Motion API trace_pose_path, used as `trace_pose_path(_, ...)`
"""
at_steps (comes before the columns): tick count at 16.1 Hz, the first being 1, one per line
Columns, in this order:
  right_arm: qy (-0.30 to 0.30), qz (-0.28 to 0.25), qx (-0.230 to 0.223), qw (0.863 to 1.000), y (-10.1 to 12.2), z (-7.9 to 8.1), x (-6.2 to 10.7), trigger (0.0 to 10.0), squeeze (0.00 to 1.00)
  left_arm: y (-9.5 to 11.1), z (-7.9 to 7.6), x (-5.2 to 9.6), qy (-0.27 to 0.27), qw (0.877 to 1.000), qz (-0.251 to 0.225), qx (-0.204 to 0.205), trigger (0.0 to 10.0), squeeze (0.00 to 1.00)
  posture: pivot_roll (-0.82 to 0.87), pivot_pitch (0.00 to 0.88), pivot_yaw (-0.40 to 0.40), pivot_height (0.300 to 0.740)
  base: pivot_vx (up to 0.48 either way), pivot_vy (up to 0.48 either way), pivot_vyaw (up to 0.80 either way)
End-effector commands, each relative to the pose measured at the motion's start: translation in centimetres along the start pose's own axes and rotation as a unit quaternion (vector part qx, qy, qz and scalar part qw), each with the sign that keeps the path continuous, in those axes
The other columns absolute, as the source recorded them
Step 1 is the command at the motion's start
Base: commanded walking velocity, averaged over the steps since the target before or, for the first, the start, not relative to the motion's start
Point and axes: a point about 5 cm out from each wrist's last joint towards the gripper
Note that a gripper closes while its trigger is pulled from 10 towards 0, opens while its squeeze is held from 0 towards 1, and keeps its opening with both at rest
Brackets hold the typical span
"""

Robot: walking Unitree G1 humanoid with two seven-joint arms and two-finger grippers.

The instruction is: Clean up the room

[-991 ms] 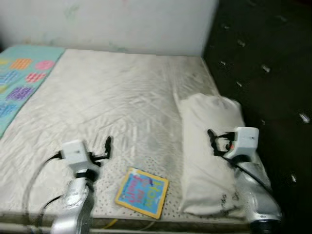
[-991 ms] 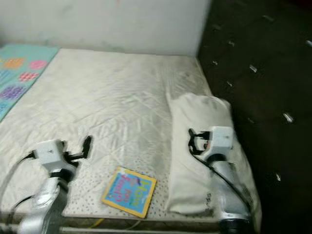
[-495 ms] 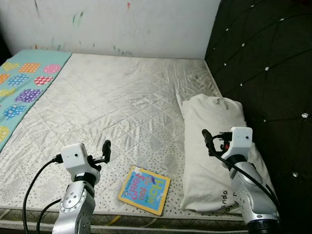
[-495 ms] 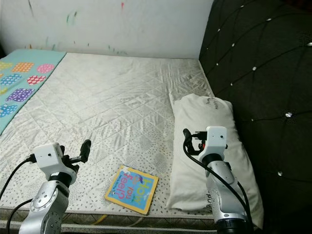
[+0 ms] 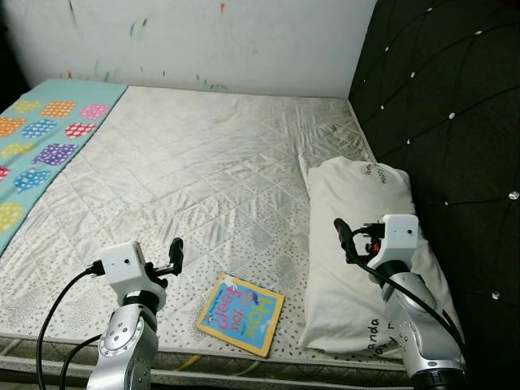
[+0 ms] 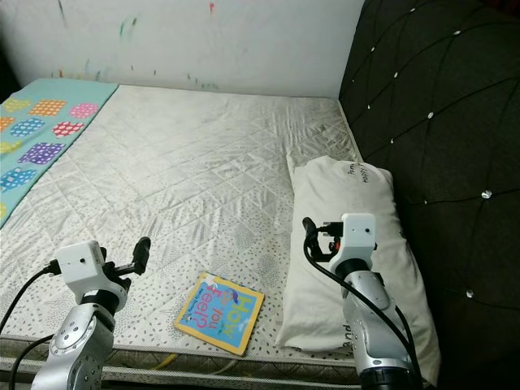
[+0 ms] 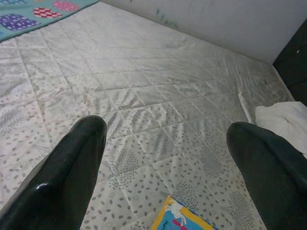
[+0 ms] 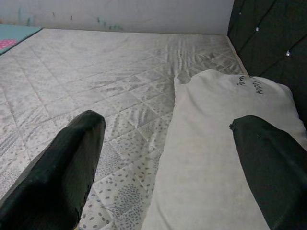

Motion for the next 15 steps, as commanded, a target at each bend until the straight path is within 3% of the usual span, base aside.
trace_pose_path(1,0.005,-0.010,0.000,1.000,0.33,0.10,0.12,10.0,0.00,0.16,0.19,0.12,0.006,1.000,0.000,-0.005,10.0,0.00,-0.10,0.000,-0.030,0.702,0.000,0.000,0.00)
trace_pose_path(11,0.012,-0.011,0.003,1.000,0.27,0.24,0.14,10.0,0.00,0.33,0.42,0.00,0.024,1.000,-0.007,-0.007,10.0,0.00,-0.10,0.000,-0.030,0.582,0.000,0.000,0.00)
trace_pose_path(15,0.010,-0.007,0.004,1.000,0.17,0.08,0.05,10.0,0.00,0.85,0.98,-0.06,0.038,0.999,-0.021,-0.006,10.0,0.00,-0.10,0.000,-0.031,0.582,0.000,0.000,0.00)
Point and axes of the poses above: a point about 5 cm out from each wrist's last joint towards the gripper, its own x axis pointing back from the gripper into the wrist, its own y axis along the axis of the wrist's last joint, z = x × y, and after that the axes turned 8 degrees about x, right-handed
